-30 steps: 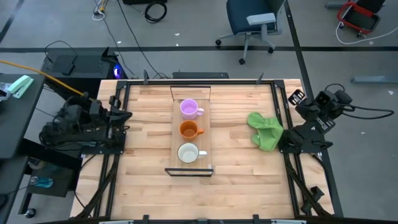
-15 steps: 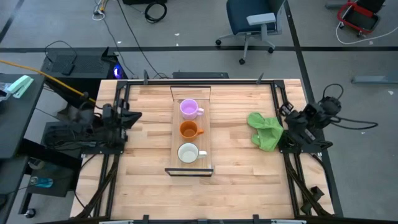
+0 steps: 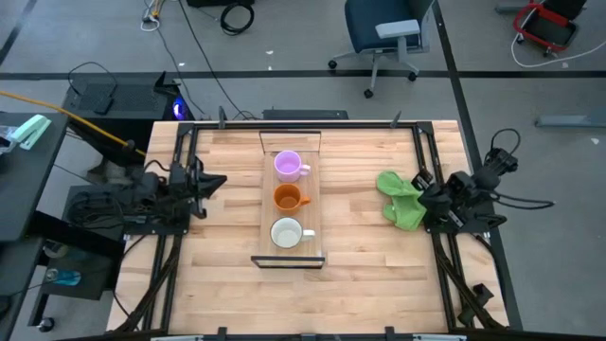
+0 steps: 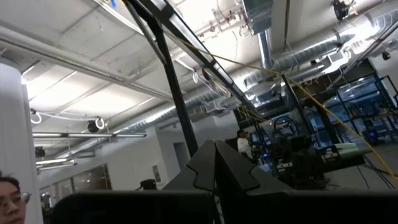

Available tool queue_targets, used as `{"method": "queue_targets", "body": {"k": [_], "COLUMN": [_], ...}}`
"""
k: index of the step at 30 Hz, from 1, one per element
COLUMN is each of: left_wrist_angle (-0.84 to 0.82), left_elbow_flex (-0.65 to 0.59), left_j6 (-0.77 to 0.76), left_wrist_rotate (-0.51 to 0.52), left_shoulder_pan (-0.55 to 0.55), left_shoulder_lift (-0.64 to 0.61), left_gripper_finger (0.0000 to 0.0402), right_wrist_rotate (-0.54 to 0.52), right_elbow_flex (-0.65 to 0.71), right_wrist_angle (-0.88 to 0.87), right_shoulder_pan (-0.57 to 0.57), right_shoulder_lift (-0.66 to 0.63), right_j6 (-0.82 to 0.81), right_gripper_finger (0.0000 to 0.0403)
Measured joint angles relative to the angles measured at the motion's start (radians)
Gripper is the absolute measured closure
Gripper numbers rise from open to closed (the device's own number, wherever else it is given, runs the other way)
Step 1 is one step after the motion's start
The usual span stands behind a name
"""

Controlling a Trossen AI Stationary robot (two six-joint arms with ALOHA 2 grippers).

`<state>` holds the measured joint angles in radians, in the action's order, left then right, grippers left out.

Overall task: Stack small to large cups/mugs on shelf
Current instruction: Return to Home Position

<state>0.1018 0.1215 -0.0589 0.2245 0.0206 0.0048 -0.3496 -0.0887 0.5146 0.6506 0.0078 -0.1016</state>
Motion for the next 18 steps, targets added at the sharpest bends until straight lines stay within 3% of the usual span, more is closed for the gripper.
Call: {"method": "queue_targets", "body": {"k": [8, 18], "left_wrist_angle": [-0.060, -0.051], "left_elbow_flex": [0.000, 0.000], "left_j6": [-0.008, -0.014], "left_wrist_rotate": [0.000, 0.000], "left_shoulder_pan": [0.000, 0.000], "left_shoulder_lift": [0.001, 0.002], "left_gripper_finger": [0.0375, 0.0375], "right_wrist_rotate": [0.000, -0.016], "right_elbow_flex": [0.078, 0.082], "right_wrist_angle": [0.076, 0.072], "right_shoulder_pan": [0.000, 0.000], "right_shoulder_lift": [0.000, 0.001], "right_j6": [-0.008, -0.001], "right_gripper_finger": [0.0389, 0.0389]}}
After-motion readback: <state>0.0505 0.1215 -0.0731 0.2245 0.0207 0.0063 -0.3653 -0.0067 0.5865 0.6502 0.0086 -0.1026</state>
